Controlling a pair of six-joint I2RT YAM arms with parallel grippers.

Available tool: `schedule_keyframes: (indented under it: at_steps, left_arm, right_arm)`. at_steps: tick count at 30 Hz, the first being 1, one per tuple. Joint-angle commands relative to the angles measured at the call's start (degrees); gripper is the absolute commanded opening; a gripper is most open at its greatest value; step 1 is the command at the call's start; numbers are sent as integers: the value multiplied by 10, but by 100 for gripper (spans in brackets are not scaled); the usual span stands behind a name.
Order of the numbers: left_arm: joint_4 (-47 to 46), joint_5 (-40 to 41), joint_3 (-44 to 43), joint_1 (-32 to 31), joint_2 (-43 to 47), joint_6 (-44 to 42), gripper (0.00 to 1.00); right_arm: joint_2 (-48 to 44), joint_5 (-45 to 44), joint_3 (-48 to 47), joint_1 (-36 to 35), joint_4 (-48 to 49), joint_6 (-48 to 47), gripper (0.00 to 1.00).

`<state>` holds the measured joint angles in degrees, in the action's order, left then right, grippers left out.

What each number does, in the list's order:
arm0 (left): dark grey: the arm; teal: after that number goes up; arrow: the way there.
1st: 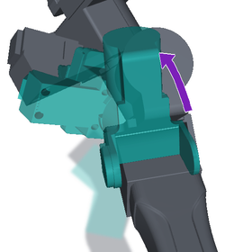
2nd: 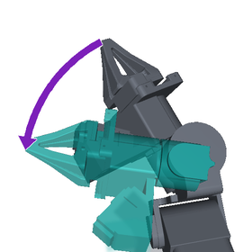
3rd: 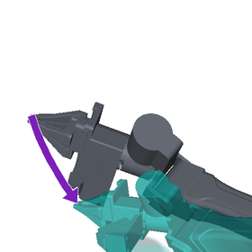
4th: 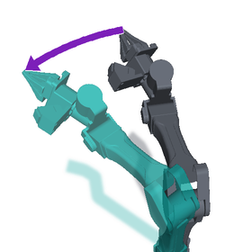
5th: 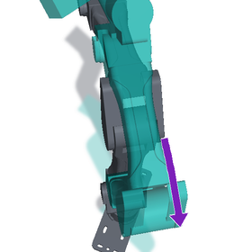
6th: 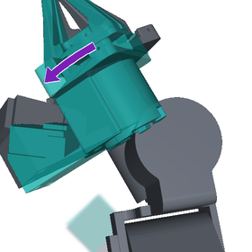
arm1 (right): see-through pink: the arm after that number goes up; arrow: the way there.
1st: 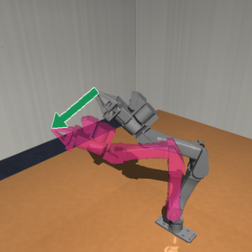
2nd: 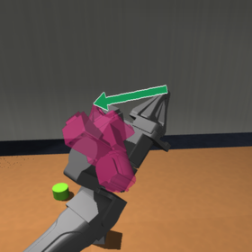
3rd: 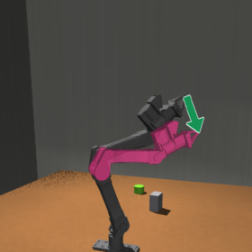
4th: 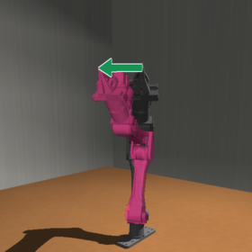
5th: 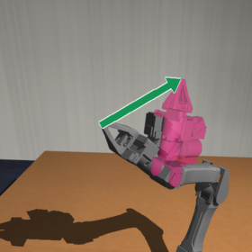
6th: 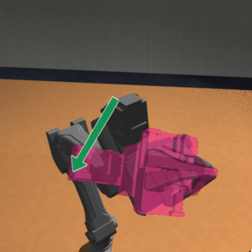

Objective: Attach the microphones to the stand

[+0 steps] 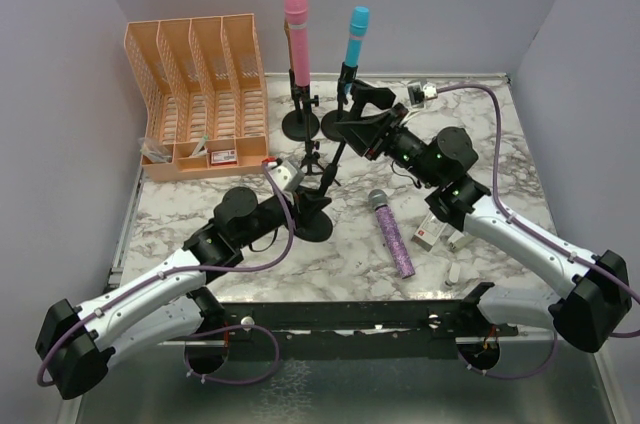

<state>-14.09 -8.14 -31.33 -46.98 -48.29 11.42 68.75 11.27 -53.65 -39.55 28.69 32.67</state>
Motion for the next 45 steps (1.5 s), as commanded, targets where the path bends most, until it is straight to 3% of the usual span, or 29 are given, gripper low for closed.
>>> schedule_keyframes:
  at_steps: [1, 5, 9, 21, 25, 34, 40, 45]
  left_arm:
    - [-63, 15, 1, -1, 24, 20, 23]
    - [-61, 29, 14, -1, 43, 32, 44]
    - [-22, 67, 23, -1, 85, 37, 59]
    - [48, 139, 5, -1, 206, 52, 84]
    - [57, 141, -8, -1, 203, 53, 89]
    - [62, 138, -20, -1, 181, 54, 90]
    - [38, 94, -31, -1, 194, 45, 91]
    - [49, 53, -61, -1, 192, 28, 92]
  right_arm:
    - [10, 89, 18, 1, 28, -83, 1]
    - [16, 104, 45, 0, 70, -93, 1]
    - [36, 116, 53, -4, 102, -94, 1]
    - [90, 83, 112, -42, 246, -141, 1]
    - [124, 104, 114, -61, 295, -182, 1]
    - [165, 173, 113, -78, 314, -226, 5]
    - [182, 162, 118, -93, 283, -256, 21]
    - [181, 160, 125, -99, 270, -254, 43]
